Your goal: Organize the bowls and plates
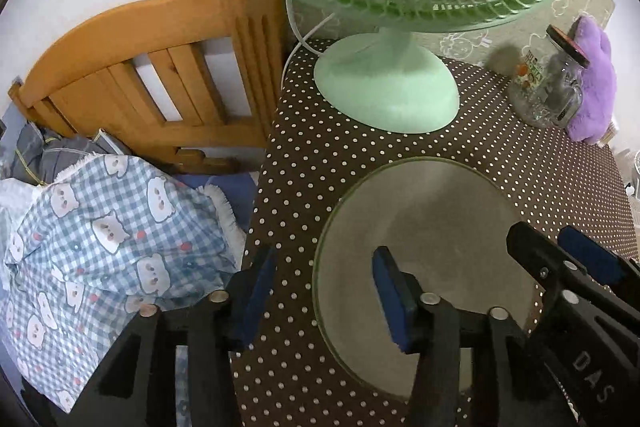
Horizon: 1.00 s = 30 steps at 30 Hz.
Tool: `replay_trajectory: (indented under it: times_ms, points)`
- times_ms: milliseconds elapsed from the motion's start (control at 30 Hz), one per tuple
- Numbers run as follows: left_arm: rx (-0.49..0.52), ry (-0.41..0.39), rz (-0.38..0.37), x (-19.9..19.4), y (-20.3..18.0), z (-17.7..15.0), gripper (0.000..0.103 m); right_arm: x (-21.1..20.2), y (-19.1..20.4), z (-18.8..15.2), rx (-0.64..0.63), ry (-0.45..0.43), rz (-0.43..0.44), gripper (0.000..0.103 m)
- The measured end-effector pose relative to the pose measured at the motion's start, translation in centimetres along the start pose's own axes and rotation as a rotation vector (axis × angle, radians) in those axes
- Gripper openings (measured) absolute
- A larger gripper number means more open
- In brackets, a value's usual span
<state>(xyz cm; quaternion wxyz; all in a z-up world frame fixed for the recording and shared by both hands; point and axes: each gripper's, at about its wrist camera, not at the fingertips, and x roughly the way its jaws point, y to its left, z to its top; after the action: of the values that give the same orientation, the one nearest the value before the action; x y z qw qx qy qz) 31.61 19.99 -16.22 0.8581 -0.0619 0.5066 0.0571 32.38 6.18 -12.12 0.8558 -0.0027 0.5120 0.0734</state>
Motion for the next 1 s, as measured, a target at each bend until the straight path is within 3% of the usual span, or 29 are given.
replay_trajectory:
  times_ms: [267, 467, 567, 1000]
  points:
    - [0.007, 0.017, -0.009, 1.5, -0.2, 0.4, 0.036, 2.3, 0.8, 0.1, -0.021, 0.043, 0.005, 0.033]
    - [0.013, 0.030, -0.045, 2.1, 0.0, 0.3, 0.029, 3.0, 1.0, 0.0, -0.036, 0.076, 0.062, 0.019]
    - [0.024, 0.030, -0.049, 1.8, -0.3, 0.3, 0.020, 2.9, 1.1, 0.0, -0.043, 0.086, 0.074, 0.016]
    - [0.052, 0.019, -0.056, 0.0, -2.0, -0.8, 0.020, 0.8, -0.7, -1.2, -0.049, 0.088, 0.068, 0.016]
